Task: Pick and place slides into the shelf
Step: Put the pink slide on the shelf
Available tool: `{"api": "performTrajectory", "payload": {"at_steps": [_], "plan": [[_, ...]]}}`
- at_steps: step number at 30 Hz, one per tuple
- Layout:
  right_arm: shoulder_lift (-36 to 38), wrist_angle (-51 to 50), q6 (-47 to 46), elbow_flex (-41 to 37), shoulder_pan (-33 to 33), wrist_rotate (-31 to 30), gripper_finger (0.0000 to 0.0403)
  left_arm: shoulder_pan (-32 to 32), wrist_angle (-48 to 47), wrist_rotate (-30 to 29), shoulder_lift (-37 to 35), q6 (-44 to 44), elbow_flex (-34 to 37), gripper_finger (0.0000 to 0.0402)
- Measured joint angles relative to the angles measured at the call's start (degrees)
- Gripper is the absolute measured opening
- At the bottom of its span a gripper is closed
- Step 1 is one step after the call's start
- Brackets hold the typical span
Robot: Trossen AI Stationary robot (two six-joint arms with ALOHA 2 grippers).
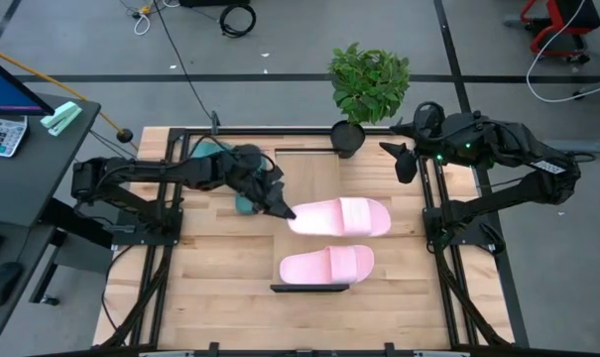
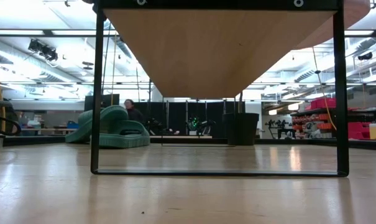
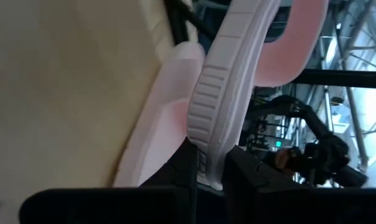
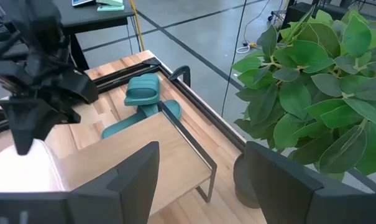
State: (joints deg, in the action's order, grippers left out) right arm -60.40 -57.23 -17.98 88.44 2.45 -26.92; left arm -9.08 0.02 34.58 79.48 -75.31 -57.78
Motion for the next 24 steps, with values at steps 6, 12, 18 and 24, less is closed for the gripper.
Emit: {"api": "performTrajectory", "payload": {"at_steps": [6, 12, 18, 24], "plan": [[0.00, 0.00, -0.48, 0.00, -0.01, 0.01, 0.0244, -0.17, -0.56, -1.83, -2.71, 0.63, 3.93, 0.0052], [0.00, 0.04, -1.03, 0.00, -0.01, 0.00, 0.0244, 0.00, -1.09, -3.31, -6.49, -0.15, 7.59, 0.0052], [-0.19, 0.30, -1.34, 0.00, -0.01, -0.02, 0.0244, 0.56, -1.71, -4.66, -6.06, 1.24, 7.74, 0.0052], [-0.76, 0.33, -1.46, 0.00, -0.01, -0.02, 0.0244, 1.43, -3.36, -5.09, -5.64, 2.49, 7.81, 0.0052]]}}
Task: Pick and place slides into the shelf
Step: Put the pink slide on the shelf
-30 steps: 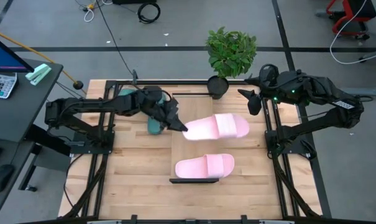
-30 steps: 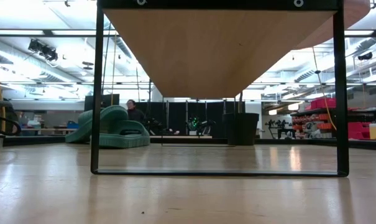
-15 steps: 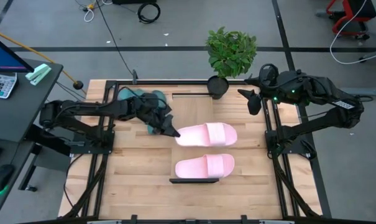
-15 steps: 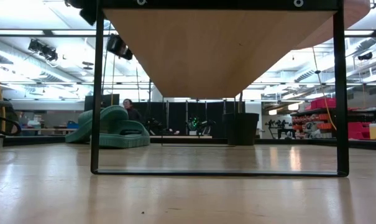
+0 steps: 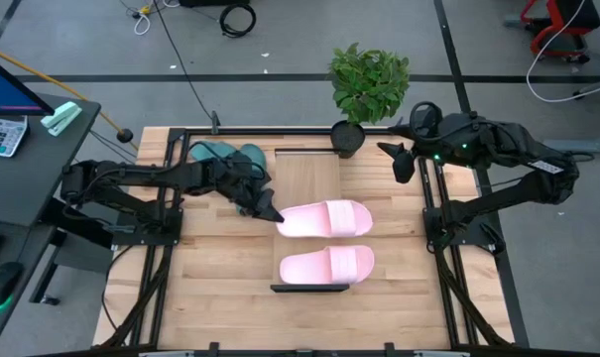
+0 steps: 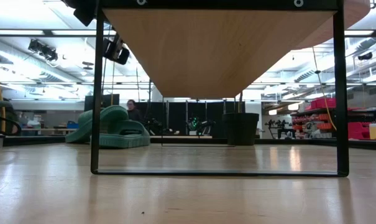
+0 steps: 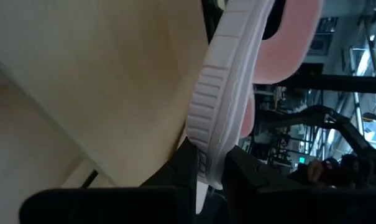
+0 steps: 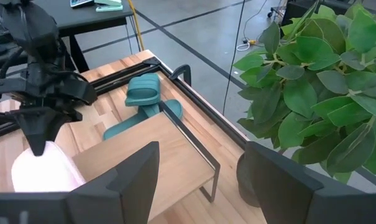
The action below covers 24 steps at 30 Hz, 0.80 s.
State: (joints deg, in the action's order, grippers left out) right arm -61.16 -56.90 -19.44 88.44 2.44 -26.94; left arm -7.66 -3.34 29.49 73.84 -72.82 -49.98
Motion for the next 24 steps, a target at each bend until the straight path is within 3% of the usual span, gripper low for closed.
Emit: {"api": "performTrajectory", "payload": {"at_steps": [12, 15, 24], "plan": [[-0.34, -0.04, -0.08, 0.00, 0.00, 2.39, 0.0244, 2.18, -2.30, -1.26, 0.00, 0.82, 0.00, 0.0052], [-0.34, -0.11, 0.62, 0.00, 0.02, 7.81, 0.0244, 2.16, -2.57, -1.44, 0.00, 1.26, 0.00, 0.0052], [-0.34, -2.94, 4.50, 0.00, 0.00, 32.08, 0.0244, 2.18, -2.53, -1.43, 0.00, 1.08, -0.02, 0.0052]]}}
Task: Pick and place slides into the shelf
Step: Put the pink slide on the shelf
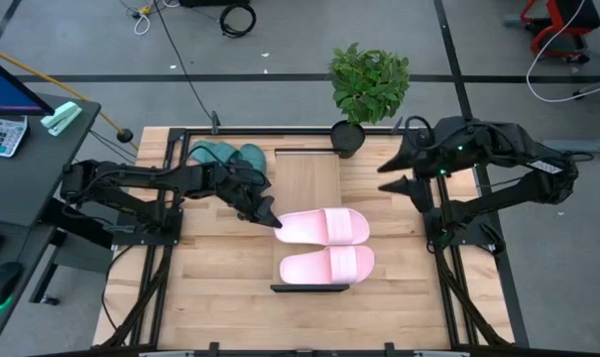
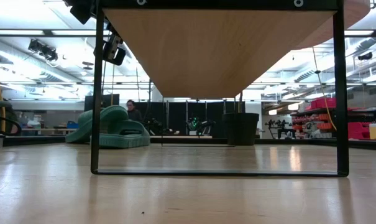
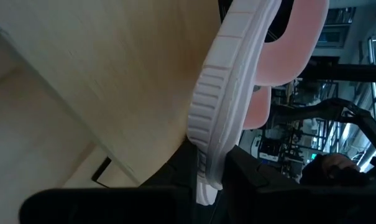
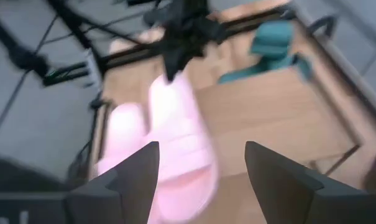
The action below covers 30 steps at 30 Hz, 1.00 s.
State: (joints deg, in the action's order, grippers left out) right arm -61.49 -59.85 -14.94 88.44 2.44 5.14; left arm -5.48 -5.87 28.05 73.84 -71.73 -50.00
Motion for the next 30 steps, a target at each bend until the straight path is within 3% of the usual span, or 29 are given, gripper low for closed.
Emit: {"api": "performTrajectory", "payload": {"at_steps": [8, 16, 30], "plan": [[0.00, -6.67, -0.03, 0.00, 0.00, 2.68, 0.0244, 0.00, -0.18, 0.04, 0.20, -0.93, -0.02, 0.0052], [0.02, -6.81, 0.05, 0.00, 0.02, 2.55, 0.0244, 0.67, 3.61, -0.22, 0.94, -4.50, 3.57, 0.0052], [0.02, -6.69, 0.57, 0.00, 0.02, 1.95, 0.0244, 0.79, 5.29, -2.80, 0.90, -4.19, 3.58, 0.0052]]}}
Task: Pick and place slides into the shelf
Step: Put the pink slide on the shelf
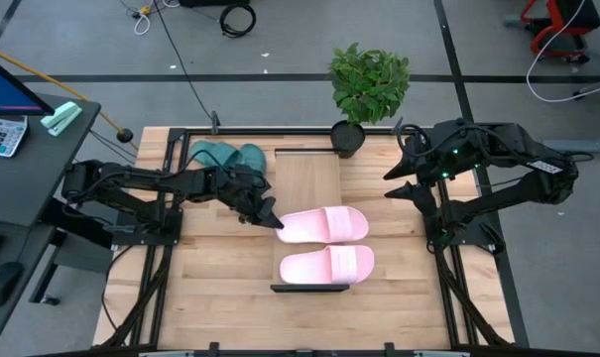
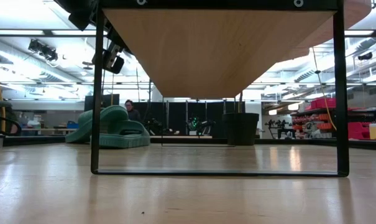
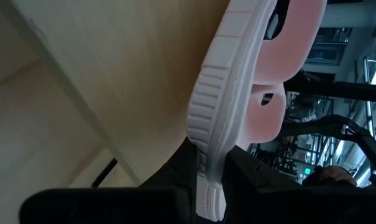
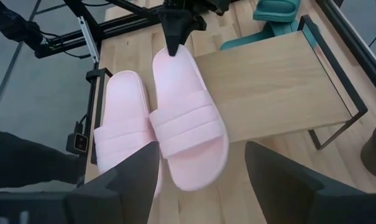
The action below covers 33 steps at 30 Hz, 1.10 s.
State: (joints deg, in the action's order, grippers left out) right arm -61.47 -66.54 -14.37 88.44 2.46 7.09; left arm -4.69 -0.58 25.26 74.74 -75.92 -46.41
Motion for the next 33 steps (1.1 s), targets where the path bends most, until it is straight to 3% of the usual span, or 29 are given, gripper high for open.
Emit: {"api": "performTrajectory", "payload": {"at_steps": [28, 33], "plan": [[0.02, 0.41, 0.44, 0.00, 0.04, -1.09, 0.0244, 0.29, 0.18, -0.35, 1.09, 0.13, 0.00, 0.0052], [0.02, 0.45, 0.43, 0.00, 0.04, -1.09, 0.0244, 1.27, 3.76, -0.13, 2.86, -0.69, -0.02, 0.0052]]}}
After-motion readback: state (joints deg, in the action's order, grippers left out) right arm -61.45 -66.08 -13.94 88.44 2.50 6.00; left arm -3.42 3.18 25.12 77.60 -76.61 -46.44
